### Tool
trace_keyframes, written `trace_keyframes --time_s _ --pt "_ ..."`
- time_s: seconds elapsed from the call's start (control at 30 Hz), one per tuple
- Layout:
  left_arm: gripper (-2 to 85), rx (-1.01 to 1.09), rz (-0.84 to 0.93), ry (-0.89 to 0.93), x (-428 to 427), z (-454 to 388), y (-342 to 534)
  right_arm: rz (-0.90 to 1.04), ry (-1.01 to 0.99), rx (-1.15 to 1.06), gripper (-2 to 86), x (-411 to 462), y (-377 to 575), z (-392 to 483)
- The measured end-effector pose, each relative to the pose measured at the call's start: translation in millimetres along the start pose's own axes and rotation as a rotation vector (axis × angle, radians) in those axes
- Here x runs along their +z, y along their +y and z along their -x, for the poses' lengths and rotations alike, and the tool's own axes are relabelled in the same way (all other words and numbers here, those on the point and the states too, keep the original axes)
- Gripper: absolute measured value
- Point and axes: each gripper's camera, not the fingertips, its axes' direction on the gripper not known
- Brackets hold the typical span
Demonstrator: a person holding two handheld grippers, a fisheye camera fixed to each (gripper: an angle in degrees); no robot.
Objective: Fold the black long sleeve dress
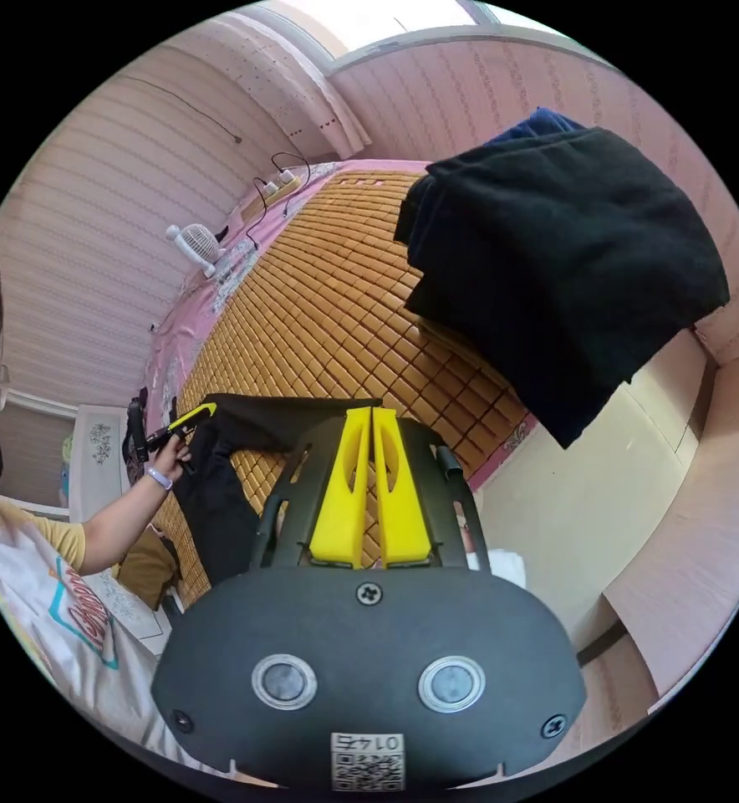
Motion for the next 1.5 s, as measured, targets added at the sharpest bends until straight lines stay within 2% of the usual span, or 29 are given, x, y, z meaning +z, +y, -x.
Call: trace_keyframes --time_s 0.13,0.2,0.3,0.43,0.47,0.53,0.77,0.87,0.97,1.07,1.23,1.33,1.5 --pt "0.8 -0.175 0.098 0.030 6.6 20.6 5.1 -0.014 0.179 -0.097 3.4 28.6 -34.2 29.5" --pt "1.0 -0.190 0.090 0.037 -0.2 21.9 9.0 0.042 0.263 -0.163 5.1 56.3 -36.3 50.8" --pt "0.6 -0.165 0.048 -0.008 -16.0 17.0 16.1 0.114 0.286 -0.252 4.5 90.6 -33.2 81.8" --pt "-0.2 -0.185 0.128 -0.006 -11.9 17.9 25.0 0.271 0.432 -0.377 1.0 140.5 -25.0 111.8" --pt "-0.4 -0.188 0.131 -0.004 -11.8 18.0 26.9 0.210 0.436 -0.424 0.1 136.7 -20.3 121.5" --pt "-0.8 -0.188 0.122 0.031 -17.8 16.6 32.4 0.266 0.516 -0.414 -0.5 140.1 -20.4 126.4" --pt "0.0 -0.221 0.103 0.062 -43.5 19.7 57.1 0.285 0.467 -0.378 -1.0 133.6 -28.6 151.6" --pt "4.0 -0.254 0.072 0.120 -62.0 21.9 74.4 0.304 0.487 -0.369 -0.9 131.3 -30.6 165.6" --pt "5.1 -0.301 -0.026 0.215 -104.3 21.4 105.5 0.361 0.550 -0.366 -0.9 125.3 -29.4 181.9" --pt "5.0 -0.300 -0.092 0.185 -156.6 16.8 162.4 0.380 0.552 -0.402 -0.9 115.2 -33.4 215.8" --pt "4.7 -0.403 0.006 -0.016 -224.0 16.9 305.5 0.364 0.397 -0.610 -0.6 135.0 -54.3 332.5" --pt "4.8 -0.530 0.095 -0.078 -243.7 16.8 381.3 0.371 0.204 -0.801 -0.3 178.7 -61.9 439.6" --pt "3.3 -0.720 0.126 -0.077 -262.2 17.1 461.6 0.459 -0.103 -1.070 2.7 277.5 -44.1 661.2"
